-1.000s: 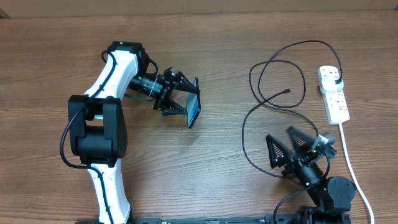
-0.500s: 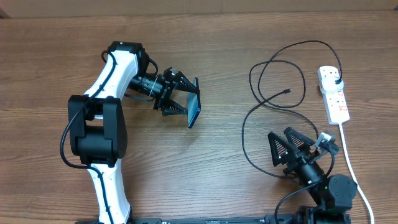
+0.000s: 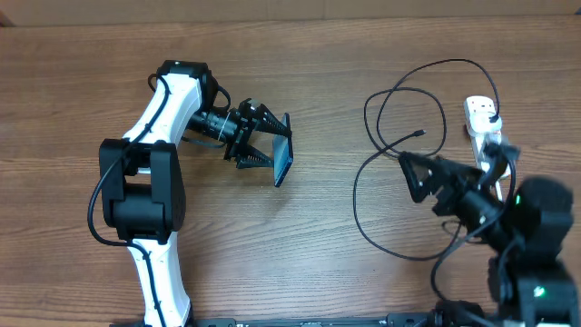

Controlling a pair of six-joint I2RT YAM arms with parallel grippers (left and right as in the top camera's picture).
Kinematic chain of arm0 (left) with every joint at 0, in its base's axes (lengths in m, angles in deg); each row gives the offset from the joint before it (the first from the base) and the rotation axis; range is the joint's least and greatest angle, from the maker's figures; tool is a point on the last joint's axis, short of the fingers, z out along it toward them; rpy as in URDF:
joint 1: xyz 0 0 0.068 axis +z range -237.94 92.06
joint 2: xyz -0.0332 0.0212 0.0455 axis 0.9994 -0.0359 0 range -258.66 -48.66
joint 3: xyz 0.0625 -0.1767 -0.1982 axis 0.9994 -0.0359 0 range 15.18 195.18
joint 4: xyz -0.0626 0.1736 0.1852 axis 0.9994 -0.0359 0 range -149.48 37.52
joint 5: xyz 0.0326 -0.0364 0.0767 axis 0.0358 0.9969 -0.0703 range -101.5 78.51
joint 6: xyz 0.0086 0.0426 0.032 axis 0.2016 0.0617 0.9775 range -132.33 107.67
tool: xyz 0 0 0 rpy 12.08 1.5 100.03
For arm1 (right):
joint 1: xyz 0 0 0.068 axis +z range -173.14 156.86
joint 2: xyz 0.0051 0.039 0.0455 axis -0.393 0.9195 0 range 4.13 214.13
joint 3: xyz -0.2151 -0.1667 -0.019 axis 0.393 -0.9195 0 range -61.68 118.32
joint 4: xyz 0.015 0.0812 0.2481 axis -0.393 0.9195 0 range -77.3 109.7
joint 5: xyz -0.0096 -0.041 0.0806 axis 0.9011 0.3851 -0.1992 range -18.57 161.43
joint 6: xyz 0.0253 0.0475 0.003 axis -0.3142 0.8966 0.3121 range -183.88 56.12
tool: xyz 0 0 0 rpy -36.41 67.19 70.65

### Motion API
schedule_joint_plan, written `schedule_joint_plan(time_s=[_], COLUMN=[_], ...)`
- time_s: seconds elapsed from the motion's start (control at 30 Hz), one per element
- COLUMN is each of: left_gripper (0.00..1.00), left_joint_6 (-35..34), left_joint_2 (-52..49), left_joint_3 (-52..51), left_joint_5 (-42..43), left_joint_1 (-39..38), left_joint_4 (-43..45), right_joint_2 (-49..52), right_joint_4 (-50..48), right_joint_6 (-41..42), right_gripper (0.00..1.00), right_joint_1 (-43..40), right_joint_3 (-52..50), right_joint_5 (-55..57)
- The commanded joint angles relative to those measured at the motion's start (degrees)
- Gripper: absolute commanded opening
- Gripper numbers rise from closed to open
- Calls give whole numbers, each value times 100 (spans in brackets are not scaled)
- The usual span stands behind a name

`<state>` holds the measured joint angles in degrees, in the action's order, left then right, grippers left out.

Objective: Plug charger to phone and switch on socket
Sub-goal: 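Move the right gripper toward the phone held by the left gripper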

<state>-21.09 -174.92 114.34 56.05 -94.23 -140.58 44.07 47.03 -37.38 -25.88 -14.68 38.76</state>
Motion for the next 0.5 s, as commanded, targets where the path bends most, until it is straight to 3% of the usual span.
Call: schedule_joint_plan(time_s=[0.0, 0.27, 0.47], left_gripper=[70, 70, 70], left_joint_6=[105, 105, 105], left_joint_2=[-4, -4, -4], left_joint_3=[162, 162, 162], left_joint_5=[297, 297, 297], left_joint_1=[-11, -11, -11], left_joint_4=[-11, -11, -9], right_joint_2=[702, 1773, 2684], right_joint_4=[570, 520, 350], right_joint_6=[-302, 293, 380], right_gripper=[99, 100, 100], right_joint_1=[702, 2874, 3458], right_joint_3=[1029, 1414, 1414], right_joint_5=[7, 706, 702])
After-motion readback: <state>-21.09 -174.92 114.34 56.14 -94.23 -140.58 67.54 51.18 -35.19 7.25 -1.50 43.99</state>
